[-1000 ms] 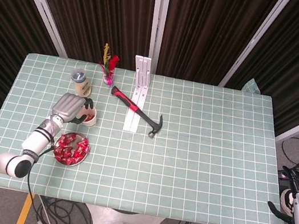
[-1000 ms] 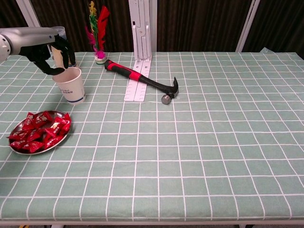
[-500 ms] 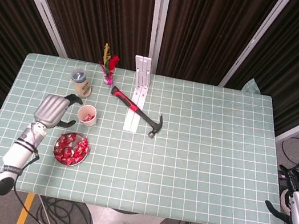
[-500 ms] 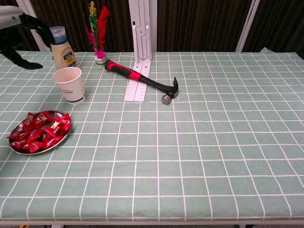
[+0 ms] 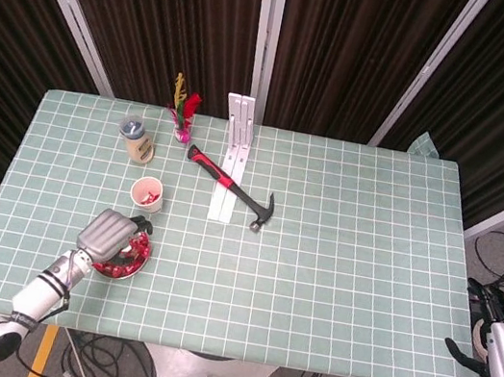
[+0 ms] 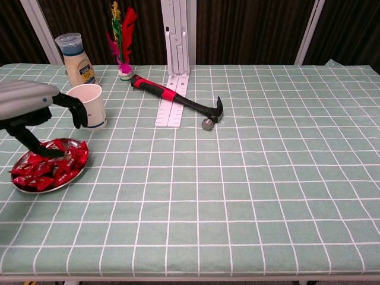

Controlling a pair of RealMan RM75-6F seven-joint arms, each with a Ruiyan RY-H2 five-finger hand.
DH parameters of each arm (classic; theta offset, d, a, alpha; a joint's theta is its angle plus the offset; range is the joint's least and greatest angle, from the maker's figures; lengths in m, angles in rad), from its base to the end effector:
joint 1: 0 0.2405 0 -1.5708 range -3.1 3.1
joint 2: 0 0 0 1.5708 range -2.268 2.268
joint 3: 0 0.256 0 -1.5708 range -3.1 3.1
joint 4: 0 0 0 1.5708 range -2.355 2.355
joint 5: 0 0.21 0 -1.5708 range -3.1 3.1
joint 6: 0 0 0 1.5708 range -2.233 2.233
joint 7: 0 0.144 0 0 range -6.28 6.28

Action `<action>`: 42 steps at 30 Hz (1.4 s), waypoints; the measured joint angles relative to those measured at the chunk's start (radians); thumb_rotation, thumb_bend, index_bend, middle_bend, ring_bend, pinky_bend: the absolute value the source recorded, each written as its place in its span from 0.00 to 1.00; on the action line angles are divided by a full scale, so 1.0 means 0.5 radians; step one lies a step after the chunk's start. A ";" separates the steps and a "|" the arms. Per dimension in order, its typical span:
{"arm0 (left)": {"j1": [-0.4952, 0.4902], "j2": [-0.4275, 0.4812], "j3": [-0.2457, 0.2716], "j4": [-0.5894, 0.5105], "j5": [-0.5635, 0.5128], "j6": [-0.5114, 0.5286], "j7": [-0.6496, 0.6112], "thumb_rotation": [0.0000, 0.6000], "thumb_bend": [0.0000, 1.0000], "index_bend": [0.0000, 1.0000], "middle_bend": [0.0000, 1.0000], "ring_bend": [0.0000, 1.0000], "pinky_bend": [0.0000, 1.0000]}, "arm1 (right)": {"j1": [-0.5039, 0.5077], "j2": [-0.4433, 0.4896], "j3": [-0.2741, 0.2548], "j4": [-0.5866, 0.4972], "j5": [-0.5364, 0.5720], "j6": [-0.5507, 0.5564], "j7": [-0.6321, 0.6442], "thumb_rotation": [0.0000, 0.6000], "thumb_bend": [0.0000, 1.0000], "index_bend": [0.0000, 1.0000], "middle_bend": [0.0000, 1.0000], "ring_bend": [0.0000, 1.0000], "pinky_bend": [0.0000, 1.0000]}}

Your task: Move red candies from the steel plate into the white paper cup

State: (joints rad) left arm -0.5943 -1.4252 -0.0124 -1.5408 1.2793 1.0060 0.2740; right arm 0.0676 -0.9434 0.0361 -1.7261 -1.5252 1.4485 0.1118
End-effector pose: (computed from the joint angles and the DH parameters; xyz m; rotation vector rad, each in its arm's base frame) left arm -0.2125 0.2885 0.0025 -1.9509 -0.9435 -0.7922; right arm -0.3025 -0.1717 0.1954 1.4033 -0.9796 0.9137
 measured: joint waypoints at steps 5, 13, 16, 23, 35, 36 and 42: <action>-0.015 -0.057 0.020 0.055 -0.012 -0.038 0.076 1.00 0.21 0.41 0.45 0.94 1.00 | 0.001 0.001 -0.001 -0.004 0.008 -0.009 -0.006 1.00 0.10 0.11 0.22 0.11 0.41; -0.033 -0.087 0.042 0.112 -0.042 -0.090 0.252 1.00 0.22 0.42 0.45 0.94 1.00 | 0.007 -0.002 0.000 -0.003 0.009 -0.017 -0.005 1.00 0.10 0.11 0.22 0.11 0.41; -0.037 -0.092 0.044 0.125 -0.076 -0.121 0.268 1.00 0.22 0.43 0.46 0.94 1.00 | 0.006 -0.002 -0.001 -0.003 0.011 -0.017 -0.006 1.00 0.10 0.11 0.22 0.11 0.41; -0.050 -0.116 0.032 0.172 -0.120 -0.185 0.242 1.00 0.24 0.45 0.48 0.94 1.00 | 0.001 0.003 -0.002 -0.010 0.009 -0.009 -0.012 1.00 0.10 0.11 0.22 0.11 0.41; -0.051 -0.164 0.039 0.300 -0.123 -0.238 0.191 1.00 0.29 0.50 0.52 0.94 1.00 | 0.003 0.007 -0.002 -0.019 0.013 -0.015 -0.021 1.00 0.10 0.11 0.22 0.11 0.42; -0.051 -0.168 0.039 0.307 -0.124 -0.240 0.184 1.00 0.29 0.51 0.53 0.95 1.00 | 0.004 0.007 -0.002 -0.020 0.013 -0.017 -0.022 1.00 0.10 0.11 0.22 0.11 0.42; -0.042 -0.191 0.038 0.364 -0.101 -0.246 0.112 1.00 0.35 0.58 0.59 0.95 1.00 | 0.000 0.012 -0.001 -0.029 0.010 -0.007 -0.027 1.00 0.10 0.11 0.22 0.11 0.42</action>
State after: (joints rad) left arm -0.6155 -1.5207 0.0068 -1.3588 1.2287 0.8828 0.3299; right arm 0.0677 -0.9373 0.0353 -1.7404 -1.5200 1.4449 0.0986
